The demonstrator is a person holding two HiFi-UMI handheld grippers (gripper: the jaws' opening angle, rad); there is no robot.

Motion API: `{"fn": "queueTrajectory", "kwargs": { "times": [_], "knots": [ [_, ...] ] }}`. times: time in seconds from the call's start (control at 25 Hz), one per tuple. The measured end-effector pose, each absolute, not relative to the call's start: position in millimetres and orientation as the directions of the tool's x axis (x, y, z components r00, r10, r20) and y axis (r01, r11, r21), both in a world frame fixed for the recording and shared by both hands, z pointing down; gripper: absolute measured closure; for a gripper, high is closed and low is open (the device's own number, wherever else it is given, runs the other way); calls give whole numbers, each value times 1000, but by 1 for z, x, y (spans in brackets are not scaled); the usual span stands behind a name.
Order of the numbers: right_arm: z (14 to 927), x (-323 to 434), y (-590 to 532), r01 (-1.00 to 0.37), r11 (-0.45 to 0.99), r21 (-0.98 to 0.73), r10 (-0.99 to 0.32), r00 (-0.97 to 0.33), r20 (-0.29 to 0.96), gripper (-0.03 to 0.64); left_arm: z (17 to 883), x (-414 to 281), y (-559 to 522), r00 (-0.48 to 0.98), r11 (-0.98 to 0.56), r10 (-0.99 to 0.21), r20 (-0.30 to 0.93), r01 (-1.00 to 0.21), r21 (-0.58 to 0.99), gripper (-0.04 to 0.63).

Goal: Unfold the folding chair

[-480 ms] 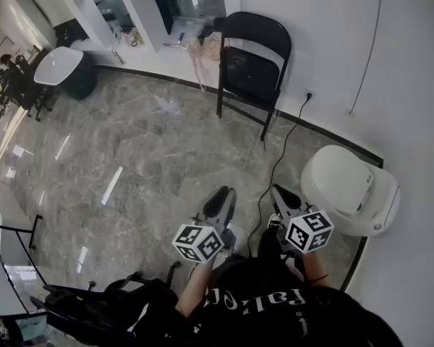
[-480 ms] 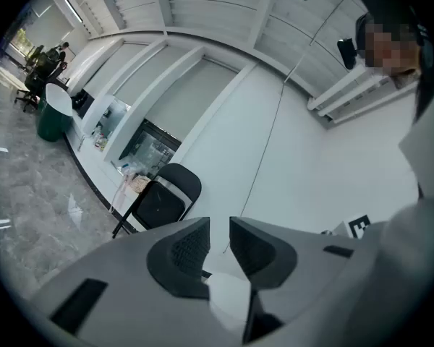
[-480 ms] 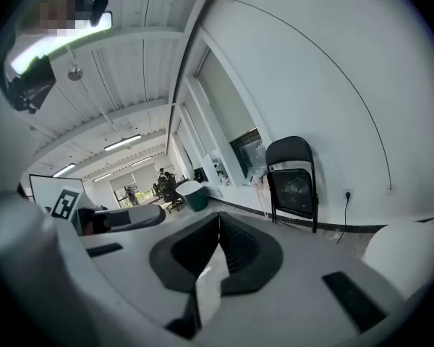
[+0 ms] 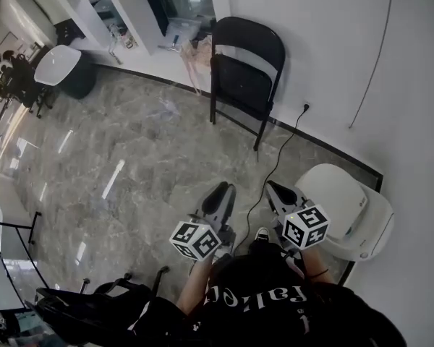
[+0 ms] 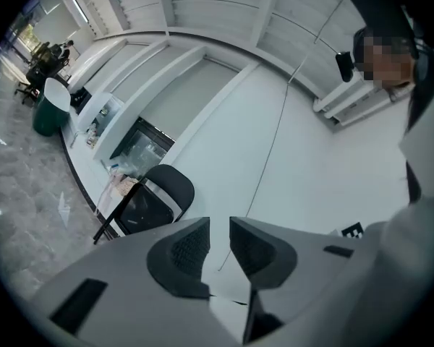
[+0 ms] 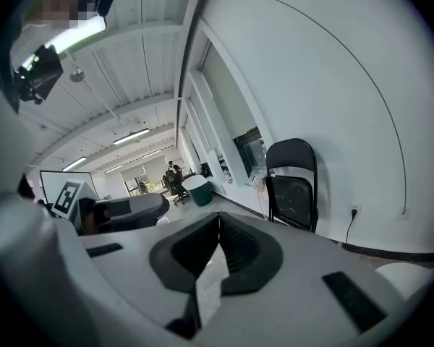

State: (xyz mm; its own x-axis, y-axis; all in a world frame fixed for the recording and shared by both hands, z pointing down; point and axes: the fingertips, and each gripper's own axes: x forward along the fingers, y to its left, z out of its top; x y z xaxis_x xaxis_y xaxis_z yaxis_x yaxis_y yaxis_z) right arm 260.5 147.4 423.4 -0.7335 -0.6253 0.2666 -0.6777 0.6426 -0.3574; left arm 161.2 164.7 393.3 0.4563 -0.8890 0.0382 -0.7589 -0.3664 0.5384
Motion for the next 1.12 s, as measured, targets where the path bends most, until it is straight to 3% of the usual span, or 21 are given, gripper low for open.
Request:
{"fn": "queueTrajectory", "kwargs": {
  "times": [0.52,1.12],
  "knots": [
    [449,307,68,-649,621,-440,-599,-755,267,601,419,194,87,414,-280,-902,118,-772,570,509],
    [429,242,-111,-699,596,-396,-657,-708,261,601,408,145,-115,534,-403,-836,128,-755,518,509]
  ]
}}
